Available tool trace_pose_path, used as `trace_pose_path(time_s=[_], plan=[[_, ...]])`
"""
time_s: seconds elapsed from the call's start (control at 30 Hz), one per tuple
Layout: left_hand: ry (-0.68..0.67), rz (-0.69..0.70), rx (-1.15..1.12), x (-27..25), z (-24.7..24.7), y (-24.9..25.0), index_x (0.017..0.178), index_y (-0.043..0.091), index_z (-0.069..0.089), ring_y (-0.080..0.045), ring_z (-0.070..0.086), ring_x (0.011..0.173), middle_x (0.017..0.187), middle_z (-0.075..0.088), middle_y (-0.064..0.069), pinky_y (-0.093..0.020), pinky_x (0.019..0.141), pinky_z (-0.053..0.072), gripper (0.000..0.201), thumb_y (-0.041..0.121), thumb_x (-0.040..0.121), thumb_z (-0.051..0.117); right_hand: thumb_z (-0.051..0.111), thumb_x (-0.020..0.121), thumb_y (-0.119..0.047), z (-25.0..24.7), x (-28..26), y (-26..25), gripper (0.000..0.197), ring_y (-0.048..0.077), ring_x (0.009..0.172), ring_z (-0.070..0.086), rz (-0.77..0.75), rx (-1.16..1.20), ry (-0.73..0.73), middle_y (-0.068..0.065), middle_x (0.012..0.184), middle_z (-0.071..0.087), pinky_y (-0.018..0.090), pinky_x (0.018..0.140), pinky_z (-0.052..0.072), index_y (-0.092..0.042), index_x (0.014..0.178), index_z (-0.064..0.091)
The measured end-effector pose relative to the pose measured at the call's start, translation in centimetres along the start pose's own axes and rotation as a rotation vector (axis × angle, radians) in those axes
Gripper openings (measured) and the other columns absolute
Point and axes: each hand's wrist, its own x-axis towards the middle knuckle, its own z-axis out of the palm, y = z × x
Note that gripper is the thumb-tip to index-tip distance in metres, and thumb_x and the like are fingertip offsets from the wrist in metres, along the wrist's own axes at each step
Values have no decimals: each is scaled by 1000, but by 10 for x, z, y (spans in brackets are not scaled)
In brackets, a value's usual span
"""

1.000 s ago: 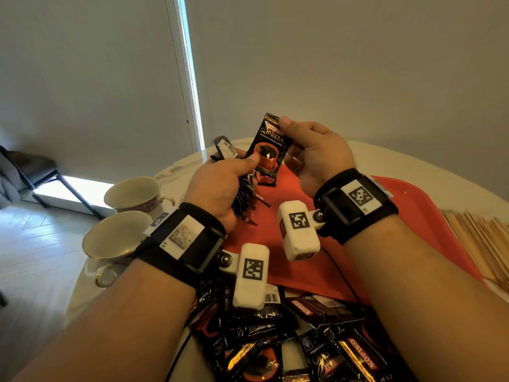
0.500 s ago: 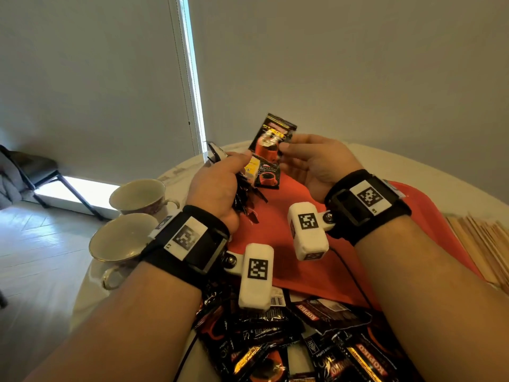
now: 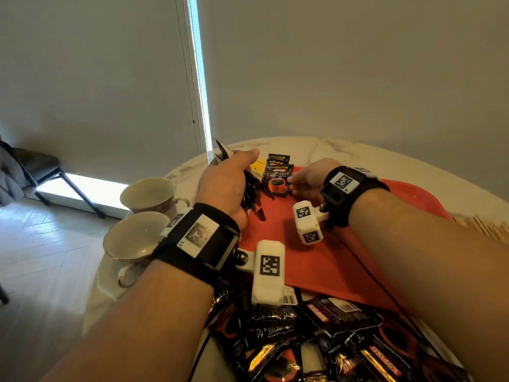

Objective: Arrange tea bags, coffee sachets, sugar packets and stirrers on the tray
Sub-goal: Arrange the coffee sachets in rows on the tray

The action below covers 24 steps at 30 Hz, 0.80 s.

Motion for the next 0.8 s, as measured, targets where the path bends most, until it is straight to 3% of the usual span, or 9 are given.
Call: trace_pose_path(time_s=[0.27, 0.5, 0.7, 0.8], plan=[[-2, -9, 4, 3, 1, -1, 111, 12, 66, -8, 61, 42, 77, 63, -1, -23, 44, 48, 26, 18, 90, 79, 73, 88, 4, 6, 2, -3, 10, 16, 57, 63, -3, -54, 26, 10, 70, 67, 23, 47, 57, 2, 81, 66], [3, -6, 22, 3, 0, -1, 122, 10, 66, -7, 62, 45, 80, 64, 0, -24, 46, 49, 38, 21, 88, 81, 71, 91, 2, 7, 4, -3, 6, 18, 58, 66, 9, -86, 55, 14, 75, 69, 25, 47, 56, 3, 85, 68], [-27, -20, 6, 1, -2, -1, 115, 11, 66, -8, 63, 44, 71, 64, 2, -24, 45, 49, 32, 22, 89, 81, 70, 92, 0, 6, 4, -3, 5, 18, 63, 67, 7, -67, 35, 14, 79, 69, 25, 54, 59, 2, 88, 67], [-48, -32, -5, 0, -1, -1, 111, 11, 66, -10, 62, 43, 65, 64, 2, -25, 46, 48, 30, 21, 88, 82, 69, 94, -7, 4, 1, -2, 11, 18, 66, 67, 17, -9, 9, 12, 83, 68, 26, 52, 55, 1, 101, 67]])
